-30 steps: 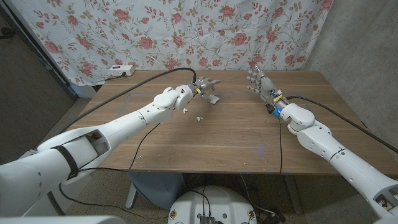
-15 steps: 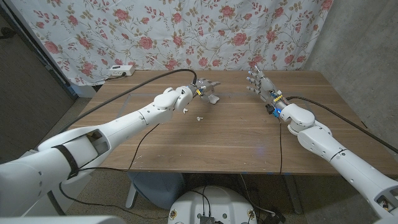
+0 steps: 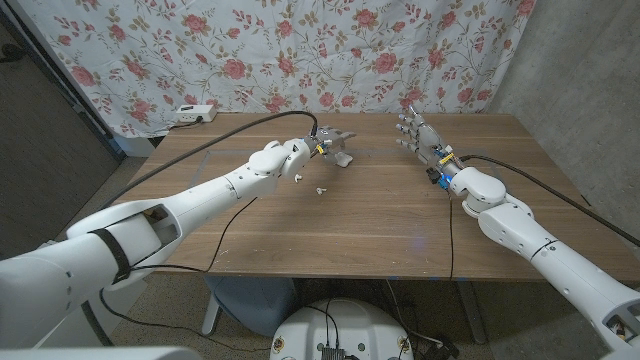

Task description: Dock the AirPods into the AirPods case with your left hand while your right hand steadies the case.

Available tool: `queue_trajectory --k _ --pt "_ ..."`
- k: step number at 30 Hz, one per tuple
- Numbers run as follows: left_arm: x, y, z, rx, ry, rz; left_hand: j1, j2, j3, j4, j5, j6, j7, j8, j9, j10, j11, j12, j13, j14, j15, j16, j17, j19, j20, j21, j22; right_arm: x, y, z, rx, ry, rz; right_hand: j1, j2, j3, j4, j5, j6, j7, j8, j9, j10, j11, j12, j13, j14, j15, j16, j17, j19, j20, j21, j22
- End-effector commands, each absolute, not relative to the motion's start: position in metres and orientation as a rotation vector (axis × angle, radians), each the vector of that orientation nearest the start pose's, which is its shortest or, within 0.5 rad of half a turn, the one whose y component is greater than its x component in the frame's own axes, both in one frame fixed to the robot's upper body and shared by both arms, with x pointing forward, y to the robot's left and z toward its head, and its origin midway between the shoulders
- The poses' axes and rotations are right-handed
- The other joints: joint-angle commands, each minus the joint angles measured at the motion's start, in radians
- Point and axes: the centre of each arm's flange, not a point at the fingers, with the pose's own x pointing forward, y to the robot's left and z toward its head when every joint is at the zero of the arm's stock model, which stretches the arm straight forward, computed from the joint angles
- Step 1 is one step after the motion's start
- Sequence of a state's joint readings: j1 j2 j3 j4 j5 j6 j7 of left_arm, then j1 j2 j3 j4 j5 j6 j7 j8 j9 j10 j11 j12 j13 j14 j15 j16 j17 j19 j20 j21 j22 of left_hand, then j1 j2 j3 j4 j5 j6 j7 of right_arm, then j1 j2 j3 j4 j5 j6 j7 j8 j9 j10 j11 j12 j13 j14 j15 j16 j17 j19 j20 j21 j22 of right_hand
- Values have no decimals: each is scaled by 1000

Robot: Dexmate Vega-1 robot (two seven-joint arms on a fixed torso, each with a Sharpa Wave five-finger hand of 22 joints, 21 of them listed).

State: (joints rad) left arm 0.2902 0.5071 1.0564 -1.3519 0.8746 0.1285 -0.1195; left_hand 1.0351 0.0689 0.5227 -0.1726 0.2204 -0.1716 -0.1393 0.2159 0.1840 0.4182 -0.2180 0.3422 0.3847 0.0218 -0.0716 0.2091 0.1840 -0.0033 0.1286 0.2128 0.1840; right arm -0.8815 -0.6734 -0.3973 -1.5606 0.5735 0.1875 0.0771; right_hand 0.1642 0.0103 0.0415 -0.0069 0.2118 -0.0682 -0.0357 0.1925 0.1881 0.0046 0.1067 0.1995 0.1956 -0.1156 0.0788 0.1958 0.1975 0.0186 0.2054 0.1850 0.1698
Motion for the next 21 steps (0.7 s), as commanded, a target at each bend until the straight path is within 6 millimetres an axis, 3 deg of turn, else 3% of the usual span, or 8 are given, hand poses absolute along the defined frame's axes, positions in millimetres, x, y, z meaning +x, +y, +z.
queue_trajectory --k 1,21 --pt "677 77 60 1907 -674 -175 25 4 1 -6 0 -94 -1 2 3 4 2 8 9 4 -5 0 6 3 -5 5 2 608 -266 7 -201 -624 353 1 8 -1 -2 -3 1 -3 5 4 -3 -1 3 2 -14 0 6 2 -4 5 2 4" --pt "678 81 55 1953 -677 -144 63 9 3 -10 8 -101 0 -4 3 -13 1 10 22 -5 0 -7 6 -3 -1 1 3 611 -262 9 -203 -618 357 1 9 -1 -3 -3 2 -3 6 4 -3 0 3 2 -15 1 6 2 -6 5 3 4"
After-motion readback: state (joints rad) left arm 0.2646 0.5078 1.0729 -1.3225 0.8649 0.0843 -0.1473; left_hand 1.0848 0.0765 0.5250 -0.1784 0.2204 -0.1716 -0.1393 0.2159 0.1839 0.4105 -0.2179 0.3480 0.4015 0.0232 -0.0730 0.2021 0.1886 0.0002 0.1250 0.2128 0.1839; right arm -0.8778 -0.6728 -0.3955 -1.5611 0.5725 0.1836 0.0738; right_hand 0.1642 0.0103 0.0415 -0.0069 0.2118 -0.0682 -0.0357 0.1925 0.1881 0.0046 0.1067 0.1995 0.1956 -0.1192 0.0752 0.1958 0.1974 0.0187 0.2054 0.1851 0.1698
